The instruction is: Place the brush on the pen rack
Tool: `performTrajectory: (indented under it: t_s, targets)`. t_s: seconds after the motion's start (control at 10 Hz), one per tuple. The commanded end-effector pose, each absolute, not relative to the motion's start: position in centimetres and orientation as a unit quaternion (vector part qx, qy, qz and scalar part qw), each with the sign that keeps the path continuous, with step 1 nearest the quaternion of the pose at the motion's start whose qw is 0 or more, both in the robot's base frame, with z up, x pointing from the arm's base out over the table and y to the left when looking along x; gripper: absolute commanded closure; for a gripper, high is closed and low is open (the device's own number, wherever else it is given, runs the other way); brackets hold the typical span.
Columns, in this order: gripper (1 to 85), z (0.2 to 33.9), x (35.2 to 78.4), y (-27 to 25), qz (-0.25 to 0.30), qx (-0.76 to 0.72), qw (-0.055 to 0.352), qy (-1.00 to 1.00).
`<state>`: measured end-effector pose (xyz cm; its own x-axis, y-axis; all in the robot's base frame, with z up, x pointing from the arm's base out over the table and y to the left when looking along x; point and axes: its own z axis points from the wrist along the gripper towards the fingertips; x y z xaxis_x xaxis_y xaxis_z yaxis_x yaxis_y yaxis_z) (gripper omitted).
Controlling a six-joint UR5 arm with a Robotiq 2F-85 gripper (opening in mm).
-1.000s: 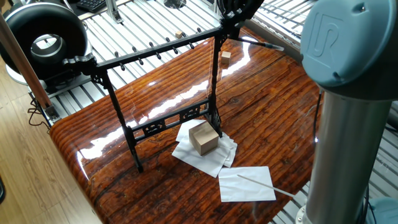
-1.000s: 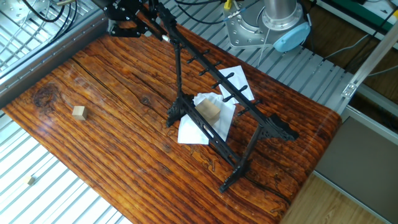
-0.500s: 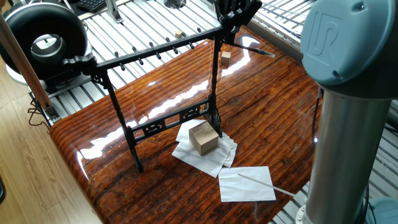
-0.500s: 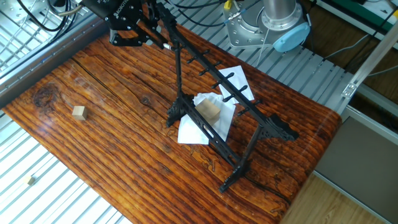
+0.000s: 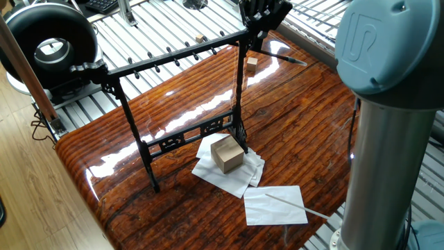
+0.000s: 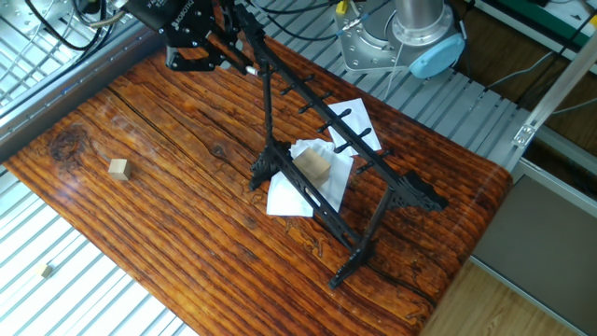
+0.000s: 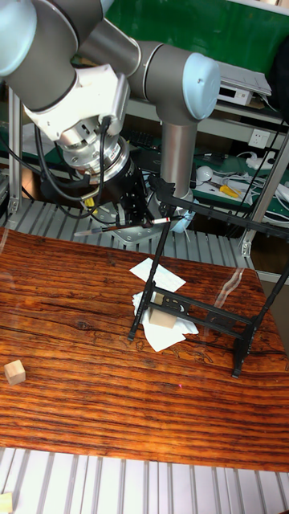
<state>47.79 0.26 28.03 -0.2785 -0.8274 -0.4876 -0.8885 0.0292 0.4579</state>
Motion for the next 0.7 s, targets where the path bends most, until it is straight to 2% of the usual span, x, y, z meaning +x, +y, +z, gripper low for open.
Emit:
performTrajectory:
  t_s: [0.0,0.6]
  targets:
    - [84.7,27.75,47.84,-0.12,0.348,-0.600,0.043,0.720]
    - [84.7,27.51,47.74,-0.44,0.343,-0.598,0.039,0.724]
